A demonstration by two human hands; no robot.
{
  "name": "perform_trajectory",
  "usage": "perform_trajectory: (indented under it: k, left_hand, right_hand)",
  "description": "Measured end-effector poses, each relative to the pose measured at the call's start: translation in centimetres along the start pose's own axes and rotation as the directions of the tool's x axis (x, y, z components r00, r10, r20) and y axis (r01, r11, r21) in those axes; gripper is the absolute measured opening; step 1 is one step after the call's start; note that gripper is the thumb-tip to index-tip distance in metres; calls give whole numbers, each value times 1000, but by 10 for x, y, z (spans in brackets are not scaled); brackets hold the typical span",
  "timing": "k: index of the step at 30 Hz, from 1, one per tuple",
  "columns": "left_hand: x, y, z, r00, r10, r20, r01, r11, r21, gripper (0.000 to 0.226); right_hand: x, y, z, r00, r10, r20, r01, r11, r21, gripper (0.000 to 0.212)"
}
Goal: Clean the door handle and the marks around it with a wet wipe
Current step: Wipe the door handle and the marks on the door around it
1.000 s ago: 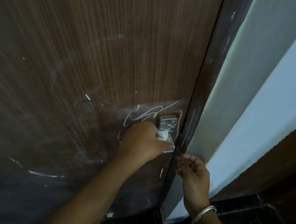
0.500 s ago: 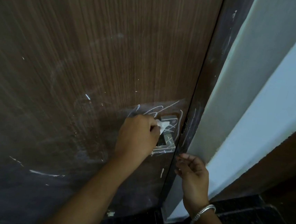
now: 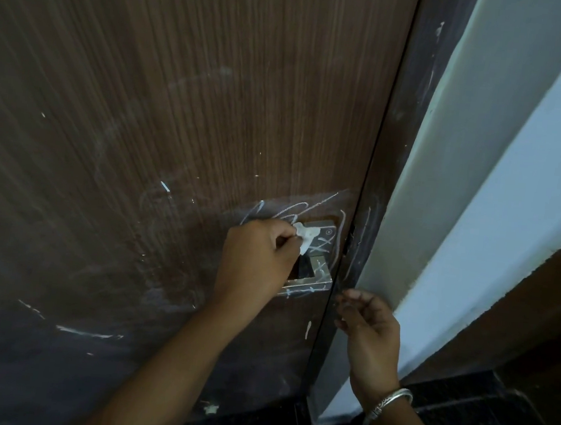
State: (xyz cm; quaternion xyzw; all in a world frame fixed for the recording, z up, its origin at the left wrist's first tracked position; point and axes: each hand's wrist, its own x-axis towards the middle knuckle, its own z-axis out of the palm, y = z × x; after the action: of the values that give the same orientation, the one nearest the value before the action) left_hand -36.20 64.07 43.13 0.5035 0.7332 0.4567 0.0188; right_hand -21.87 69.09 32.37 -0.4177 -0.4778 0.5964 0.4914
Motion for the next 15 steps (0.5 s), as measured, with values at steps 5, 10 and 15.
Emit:
perform_trajectory:
  k: [5,10,15]
  left_hand:
    - [-4,0,0,1000,-3,-3,3,999,-46,7]
    - [0,1,-2,1000,18,-22,-19,998,-55,8]
    - [-12,-1,-2,998,-39,40,44,989,-143,8]
  right_hand:
    - [2,-20,2,982,-188,13,188,978,-85,30]
    - [2,-34,7,964,-262,45,265,962,-65,35]
    - [-4,-38,10,940,-333,79,341,932,-122,37]
